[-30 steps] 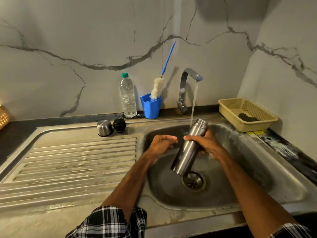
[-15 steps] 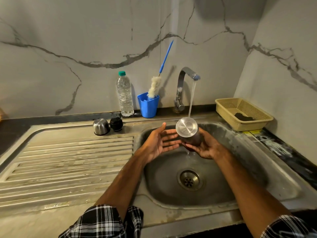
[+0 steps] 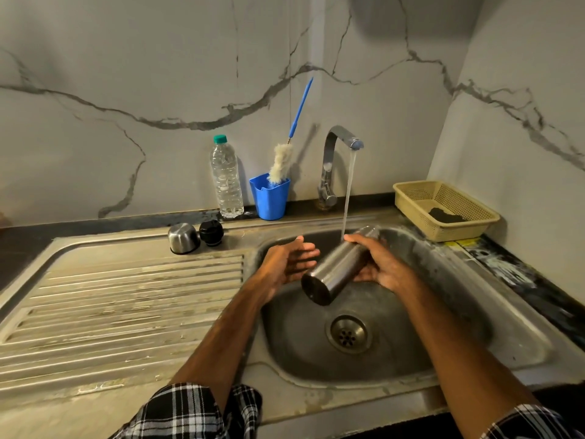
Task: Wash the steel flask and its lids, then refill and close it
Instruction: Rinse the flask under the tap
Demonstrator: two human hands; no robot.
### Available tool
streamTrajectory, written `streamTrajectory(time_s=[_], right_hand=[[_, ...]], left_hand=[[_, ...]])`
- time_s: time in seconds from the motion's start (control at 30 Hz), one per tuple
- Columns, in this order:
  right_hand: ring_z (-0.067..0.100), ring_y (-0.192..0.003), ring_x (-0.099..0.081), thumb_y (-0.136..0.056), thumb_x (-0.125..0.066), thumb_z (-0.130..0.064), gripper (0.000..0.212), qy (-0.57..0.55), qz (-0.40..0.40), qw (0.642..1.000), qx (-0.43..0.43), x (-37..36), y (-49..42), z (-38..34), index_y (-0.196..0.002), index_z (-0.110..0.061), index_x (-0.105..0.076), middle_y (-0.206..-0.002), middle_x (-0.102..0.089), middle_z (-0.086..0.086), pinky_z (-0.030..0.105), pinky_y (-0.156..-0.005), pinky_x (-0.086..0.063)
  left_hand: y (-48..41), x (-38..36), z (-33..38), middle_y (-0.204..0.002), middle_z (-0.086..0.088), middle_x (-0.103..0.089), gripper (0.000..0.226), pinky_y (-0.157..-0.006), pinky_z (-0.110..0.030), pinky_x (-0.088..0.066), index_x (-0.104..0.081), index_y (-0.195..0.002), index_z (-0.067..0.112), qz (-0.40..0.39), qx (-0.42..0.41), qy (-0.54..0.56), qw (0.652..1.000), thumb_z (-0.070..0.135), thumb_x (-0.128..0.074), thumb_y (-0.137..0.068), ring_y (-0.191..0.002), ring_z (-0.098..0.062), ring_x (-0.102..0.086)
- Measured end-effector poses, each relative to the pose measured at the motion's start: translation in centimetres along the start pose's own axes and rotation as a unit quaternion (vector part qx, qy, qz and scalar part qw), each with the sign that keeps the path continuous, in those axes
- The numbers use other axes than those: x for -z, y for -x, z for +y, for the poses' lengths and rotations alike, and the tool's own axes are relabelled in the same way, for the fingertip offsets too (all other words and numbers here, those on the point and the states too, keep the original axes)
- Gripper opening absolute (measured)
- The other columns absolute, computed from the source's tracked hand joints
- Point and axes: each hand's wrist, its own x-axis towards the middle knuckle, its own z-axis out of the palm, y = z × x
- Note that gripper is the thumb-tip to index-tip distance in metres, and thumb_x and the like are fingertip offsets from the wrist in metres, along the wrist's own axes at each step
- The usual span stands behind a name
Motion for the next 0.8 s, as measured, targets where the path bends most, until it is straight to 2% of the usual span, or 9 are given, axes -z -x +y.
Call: streamTrajectory(time_s=[0.07, 0.13, 0.17, 0.23, 0.3, 0.43, 0.6, 0.73, 0.8], right_hand=[[0.029, -0.097, -0.066, -0.07, -0.089, -0.029, 0.108, 0.081, 0.035, 0.993, 0.082, -0.5, 0.0, 0.3, -0.149, -0.039, -0.015, -0.127, -0.054, 0.009, 0.045, -0.062, -0.061], [0.031, -0.108, -0.059, -0.07, -0.09, -0.023, 0.115, 0.185, 0.057, 0.968, 0.159, -1.2, 0.2, 0.8, -0.149, -0.046, -0.009, -0.14, -0.044, 0.01, 0.042, -0.059, -0.058], [0.035, -0.116, -0.055, -0.069, -0.09, -0.021, 0.118, 0.237, 0.056, 0.952, 0.185, -1.5, 0.2, 1.1, -0.149, -0.048, -0.007, -0.146, -0.038, 0.011, 0.045, -0.065, -0.058], [0.038, -0.127, -0.048, -0.066, -0.091, -0.018, 0.126, 0.303, 0.04, 0.928, 0.211, -2.0, 0.1, 1.9, -0.15, -0.049, -0.003, -0.152, -0.033, 0.012, 0.058, -0.087, -0.054], [0.037, -0.131, -0.045, -0.065, -0.092, -0.019, 0.128, 0.321, 0.031, 0.92, 0.224, -2.3, 0.3, 2.1, -0.15, -0.05, -0.001, -0.153, -0.033, 0.011, 0.063, -0.099, -0.047], [0.031, -0.128, -0.048, -0.07, -0.089, -0.024, 0.123, 0.317, 0.066, 0.905, 0.277, -2.9, 0.5, 1.3, -0.152, -0.048, -0.001, -0.152, -0.037, 0.009, 0.06, -0.101, -0.047], [0.034, -0.131, -0.048, -0.07, -0.089, -0.028, 0.123, 0.393, 0.051, 0.883, 0.25, -3.4, 0.1, 2.2, -0.155, -0.038, -0.001, -0.151, -0.042, 0.013, 0.052, -0.105, -0.043], [0.033, -0.13, -0.049, -0.074, -0.087, -0.029, 0.119, 0.362, 0.096, 0.886, 0.273, -3.6, -0.4, 1.5, -0.157, -0.031, -0.001, -0.149, -0.043, 0.013, 0.049, -0.104, -0.042], [0.033, -0.13, -0.05, -0.072, -0.088, -0.032, 0.119, 0.385, 0.088, 0.883, 0.252, -3.7, -0.4, 1.9, -0.156, -0.03, -0.004, -0.149, -0.044, 0.013, 0.049, -0.105, -0.044]], left_hand=[[-0.3, 0.1, -0.1, -0.113, -0.004, -0.077, 0.032, -0.089, -0.034, -0.059, -0.071, -0.12, 0.009, 0.038, 0.0, -0.006, 0.999, 0.032, -0.059, -0.101, -0.102, -0.021, -0.071], [-0.3, 0.2, -0.3, -0.112, -0.005, -0.077, 0.026, -0.084, -0.032, -0.061, -0.072, -0.116, 0.01, 0.062, -0.009, -0.009, 0.998, 0.027, -0.062, -0.1, -0.1, -0.02, -0.071], [-0.4, 0.3, -0.3, -0.111, -0.005, -0.077, 0.023, -0.083, -0.032, -0.061, -0.073, -0.115, 0.01, 0.068, -0.015, -0.008, 0.998, 0.025, -0.063, -0.099, -0.101, -0.021, -0.072], [-0.3, 0.3, -0.4, -0.107, -0.004, -0.078, 0.022, -0.082, -0.033, -0.061, -0.073, -0.114, 0.011, 0.071, -0.025, -0.006, 0.997, 0.023, -0.063, -0.099, -0.103, -0.022, -0.073], [-0.2, 0.3, -0.4, -0.105, -0.004, -0.079, 0.021, -0.081, -0.033, -0.062, -0.073, -0.115, 0.011, 0.072, -0.027, -0.006, 0.997, 0.022, -0.062, -0.1, -0.104, -0.023, -0.073], [-0.3, 0.0, -0.5, -0.105, -0.003, -0.078, 0.02, -0.077, -0.03, -0.063, -0.072, -0.114, 0.012, 0.07, -0.024, -0.011, 0.997, 0.018, -0.059, -0.101, -0.1, -0.02, -0.072], [-0.3, 0.0, -0.7, -0.107, -0.002, -0.078, 0.02, -0.073, -0.028, -0.062, -0.072, -0.115, 0.013, 0.067, -0.024, -0.019, 0.997, 0.017, -0.06, -0.1, -0.097, -0.019, -0.073], [-0.5, 0.2, -0.7, -0.106, -0.001, -0.078, 0.02, -0.073, -0.028, -0.062, -0.072, -0.116, 0.012, 0.063, -0.027, -0.022, 0.997, 0.015, -0.06, -0.1, -0.096, -0.019, -0.073], [-0.5, 0.2, -0.7, -0.106, -0.001, -0.078, 0.021, -0.075, -0.029, -0.062, -0.072, -0.117, 0.012, 0.063, -0.025, -0.022, 0.997, 0.015, -0.06, -0.1, -0.1, -0.021, -0.073]])
